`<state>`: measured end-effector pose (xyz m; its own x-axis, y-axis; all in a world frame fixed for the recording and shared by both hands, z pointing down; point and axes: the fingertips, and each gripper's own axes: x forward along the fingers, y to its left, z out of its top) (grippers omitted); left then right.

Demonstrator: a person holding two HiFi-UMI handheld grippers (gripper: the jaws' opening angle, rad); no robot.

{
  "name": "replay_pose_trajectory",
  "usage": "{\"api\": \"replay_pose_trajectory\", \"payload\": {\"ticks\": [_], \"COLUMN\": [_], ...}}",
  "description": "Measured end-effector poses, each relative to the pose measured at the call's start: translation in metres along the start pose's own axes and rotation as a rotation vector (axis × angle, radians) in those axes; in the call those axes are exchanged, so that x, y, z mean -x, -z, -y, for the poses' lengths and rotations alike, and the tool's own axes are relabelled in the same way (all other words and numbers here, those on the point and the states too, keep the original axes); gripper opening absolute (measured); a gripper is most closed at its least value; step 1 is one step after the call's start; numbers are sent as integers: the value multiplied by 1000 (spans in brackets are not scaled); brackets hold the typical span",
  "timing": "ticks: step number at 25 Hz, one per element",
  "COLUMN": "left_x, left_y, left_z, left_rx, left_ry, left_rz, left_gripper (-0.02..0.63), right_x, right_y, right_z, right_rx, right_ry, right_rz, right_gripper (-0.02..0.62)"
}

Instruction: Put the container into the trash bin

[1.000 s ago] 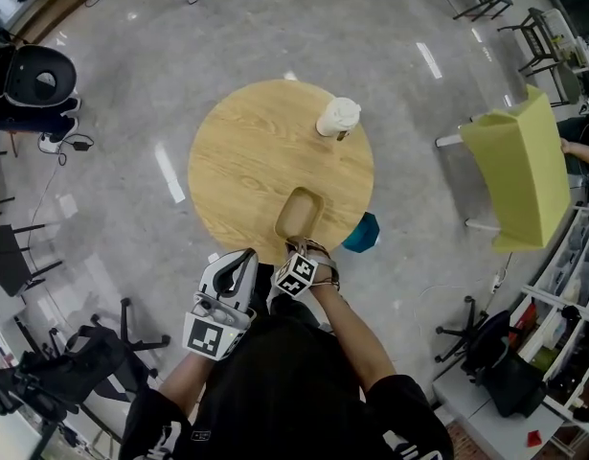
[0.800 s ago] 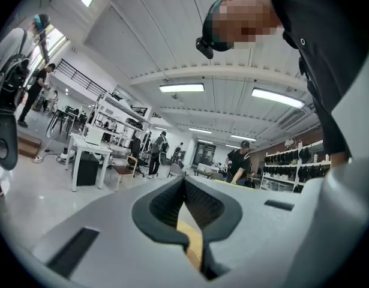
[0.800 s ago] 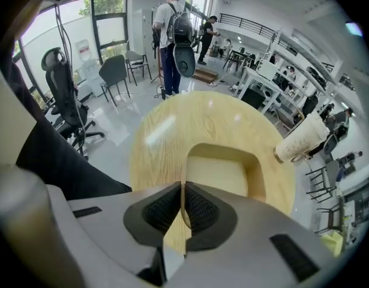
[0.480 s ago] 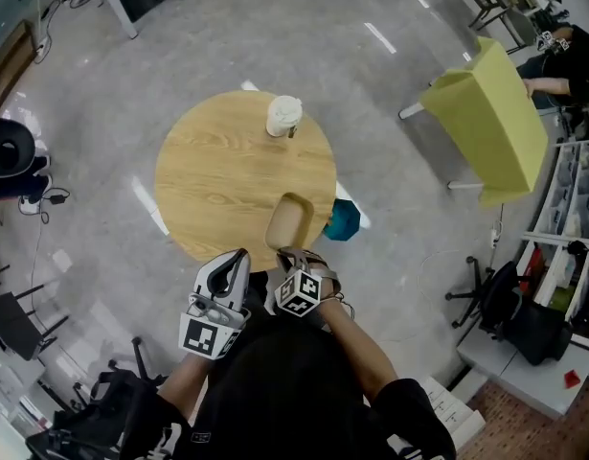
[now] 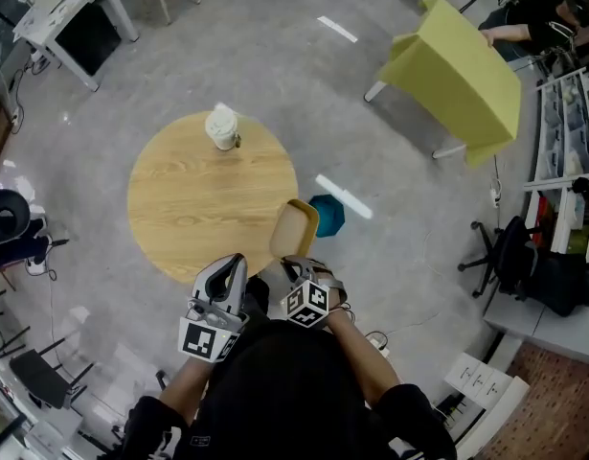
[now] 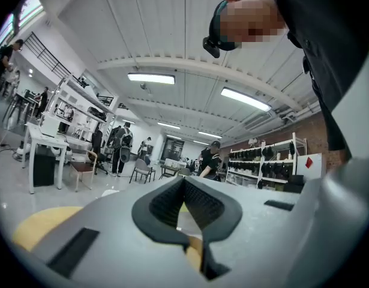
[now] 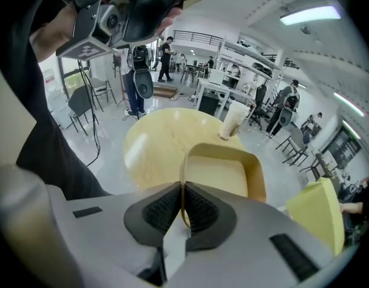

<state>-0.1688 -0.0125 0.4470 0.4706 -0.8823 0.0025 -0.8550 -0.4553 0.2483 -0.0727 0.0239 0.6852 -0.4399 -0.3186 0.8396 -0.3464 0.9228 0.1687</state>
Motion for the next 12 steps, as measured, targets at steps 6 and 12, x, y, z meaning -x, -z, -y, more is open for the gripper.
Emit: {"api": "replay_pose_trajectory", "payload": {"ticks": [6, 12], "left_x": [-38, -81], "left_y": [7, 18], "left_z": [59, 125], "left_rx": [-10, -7], "left_ry": [61, 117], "left_rz": [-10, -10], "left_gripper": [9, 9], "right_x": [39, 80], "right_y": [60, 123], "right_z": [33, 70], "right_rx": [-85, -146], "right_ry": [54, 103], "right_rz": [-8, -7], "right_gripper": [38, 38]}}
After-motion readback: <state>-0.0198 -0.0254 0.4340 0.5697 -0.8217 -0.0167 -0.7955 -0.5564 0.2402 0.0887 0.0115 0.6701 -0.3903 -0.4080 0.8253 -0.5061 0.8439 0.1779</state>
